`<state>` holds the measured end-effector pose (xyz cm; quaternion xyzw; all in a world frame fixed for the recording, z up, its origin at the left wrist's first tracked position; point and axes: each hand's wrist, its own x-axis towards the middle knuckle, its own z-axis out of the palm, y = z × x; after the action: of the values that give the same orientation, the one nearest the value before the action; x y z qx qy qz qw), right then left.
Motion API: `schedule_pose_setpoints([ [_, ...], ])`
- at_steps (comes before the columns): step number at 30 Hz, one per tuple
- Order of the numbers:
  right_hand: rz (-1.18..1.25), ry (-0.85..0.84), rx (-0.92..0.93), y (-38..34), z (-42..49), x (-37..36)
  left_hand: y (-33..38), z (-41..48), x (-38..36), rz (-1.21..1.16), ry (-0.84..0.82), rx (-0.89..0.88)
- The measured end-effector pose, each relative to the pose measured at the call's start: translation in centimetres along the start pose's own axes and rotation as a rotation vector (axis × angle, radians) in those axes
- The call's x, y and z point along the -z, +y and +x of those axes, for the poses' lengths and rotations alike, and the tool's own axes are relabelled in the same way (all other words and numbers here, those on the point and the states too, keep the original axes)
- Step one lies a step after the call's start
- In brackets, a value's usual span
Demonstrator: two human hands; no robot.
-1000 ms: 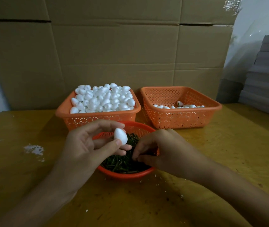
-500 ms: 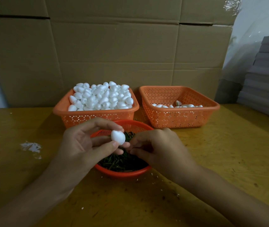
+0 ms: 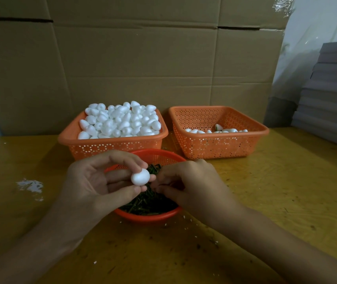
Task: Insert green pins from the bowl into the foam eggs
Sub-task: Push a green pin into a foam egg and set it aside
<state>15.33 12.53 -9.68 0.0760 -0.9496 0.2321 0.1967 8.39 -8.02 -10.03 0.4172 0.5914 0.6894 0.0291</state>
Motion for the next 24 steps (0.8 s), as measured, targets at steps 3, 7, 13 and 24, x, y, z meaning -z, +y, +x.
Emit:
schedule_pose_setpoints([
  [3,0.001,0.004,0.006,0.02,-0.03,-0.04,-0.02,0.05,-0.03,0.001,0.0,-0.001],
  [7,0.004,0.009,0.009,0.08,0.0,-0.05,0.16,0.05,-0.13,0.024,0.002,-0.003],
  [13,0.012,0.015,0.018,-0.02,-0.04,-0.1,0.4,0.02,-0.21,0.073,-0.006,-0.001],
  [24,0.007,0.012,-0.005,-0.07,0.03,-0.07,0.2,0.09,0.06,0.085,-0.076,-0.022],
])
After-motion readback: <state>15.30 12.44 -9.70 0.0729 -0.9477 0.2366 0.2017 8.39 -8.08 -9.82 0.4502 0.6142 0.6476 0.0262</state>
